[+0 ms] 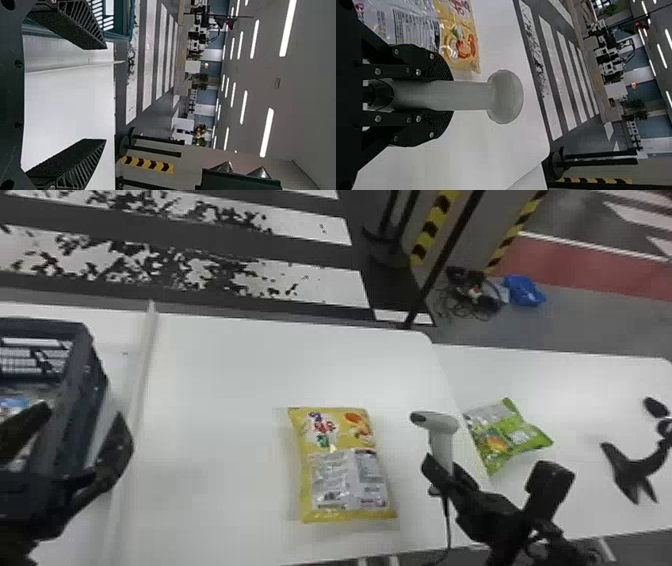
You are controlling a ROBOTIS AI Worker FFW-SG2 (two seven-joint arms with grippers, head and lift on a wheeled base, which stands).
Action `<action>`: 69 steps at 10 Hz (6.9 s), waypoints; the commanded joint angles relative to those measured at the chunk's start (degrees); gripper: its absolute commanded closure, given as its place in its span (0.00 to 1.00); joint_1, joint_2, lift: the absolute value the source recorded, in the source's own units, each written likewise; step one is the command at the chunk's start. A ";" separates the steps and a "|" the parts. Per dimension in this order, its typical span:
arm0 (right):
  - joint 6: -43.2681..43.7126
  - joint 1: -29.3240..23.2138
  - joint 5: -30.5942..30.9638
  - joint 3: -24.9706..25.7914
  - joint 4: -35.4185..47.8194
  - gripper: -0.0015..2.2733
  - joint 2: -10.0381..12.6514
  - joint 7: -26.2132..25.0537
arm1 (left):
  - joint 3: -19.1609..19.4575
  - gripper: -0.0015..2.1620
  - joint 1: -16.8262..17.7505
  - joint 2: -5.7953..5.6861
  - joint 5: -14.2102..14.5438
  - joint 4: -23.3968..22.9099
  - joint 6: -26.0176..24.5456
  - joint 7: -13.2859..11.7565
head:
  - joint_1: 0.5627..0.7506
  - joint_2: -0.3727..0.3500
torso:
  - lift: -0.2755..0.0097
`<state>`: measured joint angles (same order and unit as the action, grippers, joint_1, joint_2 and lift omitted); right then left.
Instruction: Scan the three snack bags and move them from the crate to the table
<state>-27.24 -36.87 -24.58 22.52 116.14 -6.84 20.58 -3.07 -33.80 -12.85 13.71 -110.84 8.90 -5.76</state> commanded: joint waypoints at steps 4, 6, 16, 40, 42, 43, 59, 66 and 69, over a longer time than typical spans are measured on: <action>-21.24 -5.50 -2.49 0.06 10.86 0.94 1.04 6.76 | 0.08 0.01 -0.74 0.81 0.00 0.89 1.33 0.40 | 0.70 0.34 | 0.75; -25.63 -8.13 -3.64 0.68 13.41 0.94 1.30 9.04 | 0.17 0.01 -0.74 1.08 0.00 1.07 1.51 0.66 | 0.70 0.39 | 0.75; -5.94 -15.16 12.45 -19.10 18.33 0.98 0.51 -9.68 | 0.87 0.01 -1.09 1.43 0.79 1.33 3.09 0.57 | 0.70 0.56 | 0.75; -11.57 8.13 8.58 -7.41 1.46 0.98 -4.41 -15.31 | 0.96 0.01 -3.46 0.99 0.09 -1.13 6.43 -0.22 | 0.70 0.32 | 0.75; -9.63 11.99 8.49 -5.03 -6.89 0.98 -4.41 -12.67 | 0.61 0.01 -2.93 0.64 -0.17 -2.01 3.62 -0.13 | 0.70 0.23 | 0.75; -7.88 13.14 8.67 -4.07 -10.67 0.98 -4.50 -11.44 | -0.10 0.01 -2.23 0.37 -0.61 -2.01 2.56 -0.13 | 0.70 0.20 | 0.75; -41.98 16.65 -2.40 2.88 -3.73 0.04 -6.17 11.33 | -1.50 0.01 -0.65 -0.33 -1.23 -1.66 -0.42 0.13 | 0.70 0.25 | 0.75; -26.51 23.95 2.08 -4.24 -21.92 0.04 -7.93 21.08 | -1.77 0.01 -0.39 -0.33 -1.14 -1.74 -0.42 0.22 | 0.70 0.29 | 0.75; -25.28 26.58 4.80 -8.20 -25.79 0.11 -7.93 24.51 | -1.77 0.01 -0.30 -0.33 -1.14 -1.48 -0.42 0.22 | 0.70 0.36 | 0.75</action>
<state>-52.42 -10.80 -20.13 14.86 91.05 -14.76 44.98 -4.89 -34.09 -13.19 12.57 -112.39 8.47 -5.54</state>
